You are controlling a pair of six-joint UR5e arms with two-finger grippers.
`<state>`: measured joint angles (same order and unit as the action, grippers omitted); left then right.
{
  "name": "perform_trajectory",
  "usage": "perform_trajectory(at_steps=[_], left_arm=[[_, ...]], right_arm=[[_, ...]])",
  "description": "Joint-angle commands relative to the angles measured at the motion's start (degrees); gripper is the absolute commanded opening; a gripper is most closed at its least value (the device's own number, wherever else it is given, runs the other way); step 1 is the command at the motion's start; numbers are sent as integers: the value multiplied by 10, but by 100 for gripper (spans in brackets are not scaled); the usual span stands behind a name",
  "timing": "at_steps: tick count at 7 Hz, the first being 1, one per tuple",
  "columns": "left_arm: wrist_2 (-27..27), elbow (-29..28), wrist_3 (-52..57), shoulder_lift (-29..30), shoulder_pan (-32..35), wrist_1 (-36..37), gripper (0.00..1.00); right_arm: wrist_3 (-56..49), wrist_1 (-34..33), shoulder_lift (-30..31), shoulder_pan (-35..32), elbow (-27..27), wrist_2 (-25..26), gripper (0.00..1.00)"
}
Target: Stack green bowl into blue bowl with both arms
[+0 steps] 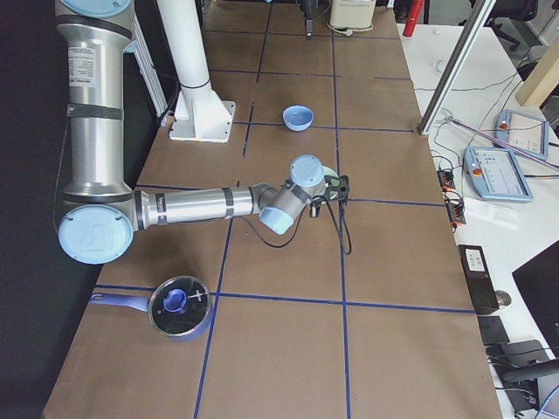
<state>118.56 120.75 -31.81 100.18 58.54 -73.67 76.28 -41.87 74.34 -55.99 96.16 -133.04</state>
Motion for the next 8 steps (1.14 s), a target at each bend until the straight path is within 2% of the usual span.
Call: perform_trajectory(at_steps=[1,2,4,5,6,8], left_arm=[[32,-31,126,-28,95,-6,100],[58,-64,207,-35,131,-8,100],[57,-96,230,-33,148,-12,100],[56,-108,228,-27,148,-31,100],[53,-115,228,-36,149,-94,100],[53,-150,230,-44,152,-108,100]], right_arm=[[97,-1,-83,127,-3,135,0],[99,2,-96,175,-7,189,0],[105,4,-107,250,-7,278,1],[111,8,-109,261,-2,293,1],[110,5,-109,271,-4,294,1],[108,-1,-105,277,-4,294,1]])
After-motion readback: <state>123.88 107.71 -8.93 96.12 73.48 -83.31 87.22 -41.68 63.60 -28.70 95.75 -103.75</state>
